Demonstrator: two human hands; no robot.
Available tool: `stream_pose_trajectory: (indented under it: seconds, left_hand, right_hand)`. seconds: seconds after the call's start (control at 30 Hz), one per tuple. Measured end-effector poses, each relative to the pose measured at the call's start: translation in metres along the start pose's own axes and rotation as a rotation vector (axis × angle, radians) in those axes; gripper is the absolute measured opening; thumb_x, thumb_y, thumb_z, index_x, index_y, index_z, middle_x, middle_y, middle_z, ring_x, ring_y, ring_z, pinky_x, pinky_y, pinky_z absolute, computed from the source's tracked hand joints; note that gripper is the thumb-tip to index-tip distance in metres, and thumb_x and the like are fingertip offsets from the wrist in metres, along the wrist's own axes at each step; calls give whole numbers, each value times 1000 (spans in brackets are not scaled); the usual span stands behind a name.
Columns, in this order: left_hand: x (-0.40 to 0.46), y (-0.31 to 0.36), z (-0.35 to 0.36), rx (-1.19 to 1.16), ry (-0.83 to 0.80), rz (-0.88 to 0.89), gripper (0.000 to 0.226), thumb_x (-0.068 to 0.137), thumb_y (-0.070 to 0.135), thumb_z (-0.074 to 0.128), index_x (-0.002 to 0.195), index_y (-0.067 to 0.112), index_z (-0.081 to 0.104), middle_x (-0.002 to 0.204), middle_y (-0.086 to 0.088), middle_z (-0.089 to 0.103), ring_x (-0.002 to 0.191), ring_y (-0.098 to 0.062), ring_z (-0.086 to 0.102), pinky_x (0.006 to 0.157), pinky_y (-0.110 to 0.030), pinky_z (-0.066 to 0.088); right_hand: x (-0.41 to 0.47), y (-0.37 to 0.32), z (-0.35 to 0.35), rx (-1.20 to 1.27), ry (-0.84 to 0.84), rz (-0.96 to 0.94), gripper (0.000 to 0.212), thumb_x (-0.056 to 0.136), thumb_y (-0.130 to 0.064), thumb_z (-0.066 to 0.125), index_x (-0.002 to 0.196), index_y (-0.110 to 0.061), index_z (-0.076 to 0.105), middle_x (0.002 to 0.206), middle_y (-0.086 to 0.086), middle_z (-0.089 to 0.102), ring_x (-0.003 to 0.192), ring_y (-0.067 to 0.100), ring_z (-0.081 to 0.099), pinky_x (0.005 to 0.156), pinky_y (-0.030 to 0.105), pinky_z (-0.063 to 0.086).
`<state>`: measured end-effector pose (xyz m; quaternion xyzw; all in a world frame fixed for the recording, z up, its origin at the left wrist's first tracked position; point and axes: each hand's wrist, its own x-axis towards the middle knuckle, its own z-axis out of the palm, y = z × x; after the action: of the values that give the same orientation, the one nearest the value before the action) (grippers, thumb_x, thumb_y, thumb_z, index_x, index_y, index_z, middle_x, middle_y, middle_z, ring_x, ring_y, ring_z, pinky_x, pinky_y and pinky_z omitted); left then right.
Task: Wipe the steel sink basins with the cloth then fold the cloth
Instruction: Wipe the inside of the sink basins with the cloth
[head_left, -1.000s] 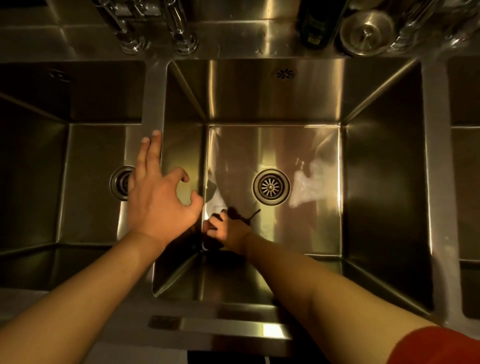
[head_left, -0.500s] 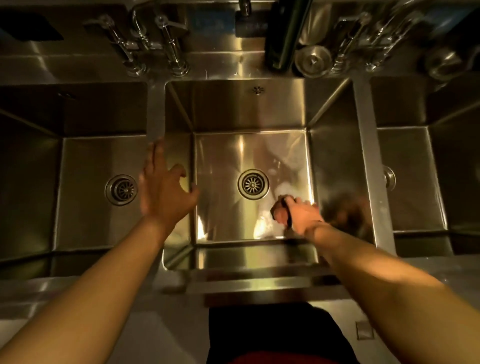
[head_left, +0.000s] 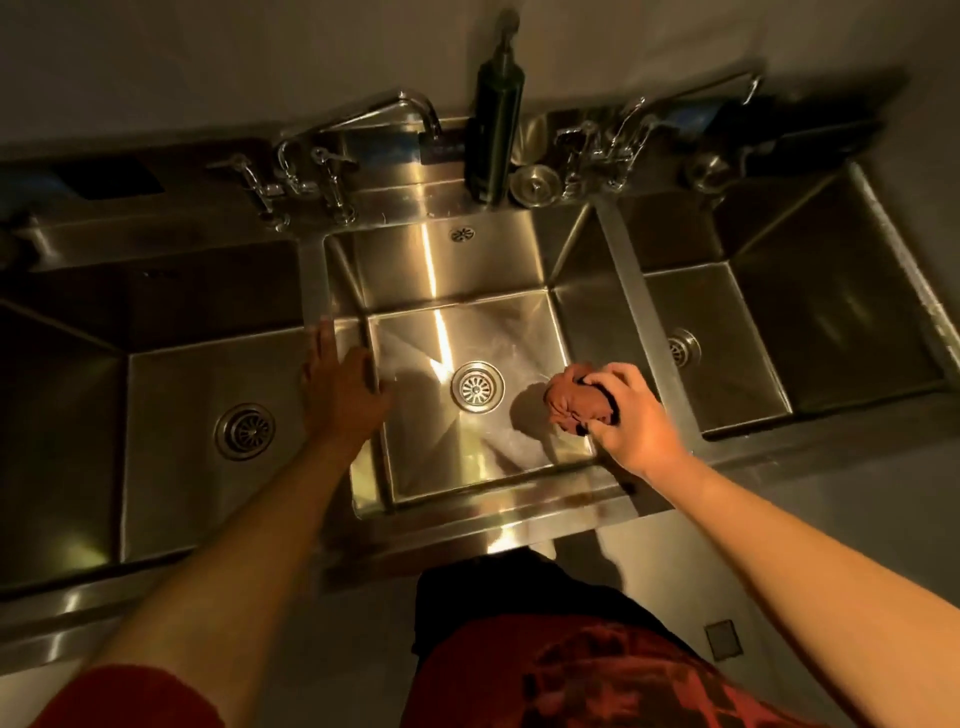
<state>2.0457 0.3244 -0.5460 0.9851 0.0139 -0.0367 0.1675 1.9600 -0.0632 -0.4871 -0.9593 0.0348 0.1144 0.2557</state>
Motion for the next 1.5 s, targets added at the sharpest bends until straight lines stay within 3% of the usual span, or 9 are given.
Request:
stream_pose_trajectory:
  seconds: [0.1,0.2,0.33,0.47,0.63,0.77,1.0,1.3,1.5]
  left_hand:
    - [-1,12,-11,-128,-6,-74,70,80,43,70,145,27,48,170,-12,17,159,-36,8,118,-64,27]
    - [-14,39,-18,-380,7,-110,71,82,37,60,149,22,46,155,-15,44,144,-39,40,115,-59,37]
    - [-60,84,-20,-542,-98,12,68,81,26,58,149,22,48,142,-10,58,123,-31,61,101,-46,54]
    - [-119,109,-7,-612,-328,85,67,89,25,63,153,18,44,147,-11,56,131,-27,58,107,-40,52]
    - [-158,82,28,-513,-598,136,64,89,41,55,152,29,46,147,-3,58,132,-22,58,110,-37,49]
    - [-151,73,36,-537,-545,166,64,90,37,58,152,27,46,146,-1,57,129,-19,59,107,-32,49]
    - [-148,90,45,-339,-400,334,62,89,40,58,149,26,51,145,-1,57,132,-25,55,110,-42,46]
    - [-166,112,48,-324,-223,504,59,80,38,68,134,15,62,122,-9,68,107,-28,67,85,-42,59]
    - [-168,130,54,-221,-307,388,70,88,59,56,150,29,44,150,-4,49,137,-25,49,111,-49,45]
  right_hand:
    - [-21,-12,-31,92,111,28,64,72,-15,85,130,-26,59,129,-6,51,111,17,59,96,35,51]
    - [-43,-23,-54,140,185,134,67,74,-24,86,131,-36,53,126,-9,58,111,16,61,96,40,54]
    - [-70,-47,-60,142,142,221,66,79,-38,81,131,-42,41,119,-6,66,101,21,67,87,44,57]
    - [-89,-67,-31,-40,-47,177,63,91,-53,59,143,-40,27,107,-2,69,91,27,69,79,44,55]
    - [-101,-59,10,-260,-237,219,46,92,-44,51,138,-41,45,142,-3,48,138,29,39,106,52,37]
    - [-108,-69,11,-226,-179,168,79,89,-45,54,159,-37,18,168,0,3,156,32,-1,122,63,10]
    - [-131,-71,49,-340,-249,100,97,89,-73,47,159,-40,-11,169,3,-8,155,40,-7,117,70,17]
    - [-126,-49,43,-312,-208,-70,71,100,-63,39,160,-41,9,169,-4,8,156,33,2,120,64,15]
    - [-124,-24,42,-283,-181,-163,66,101,-65,35,159,-44,14,168,-9,13,157,27,5,122,59,19]
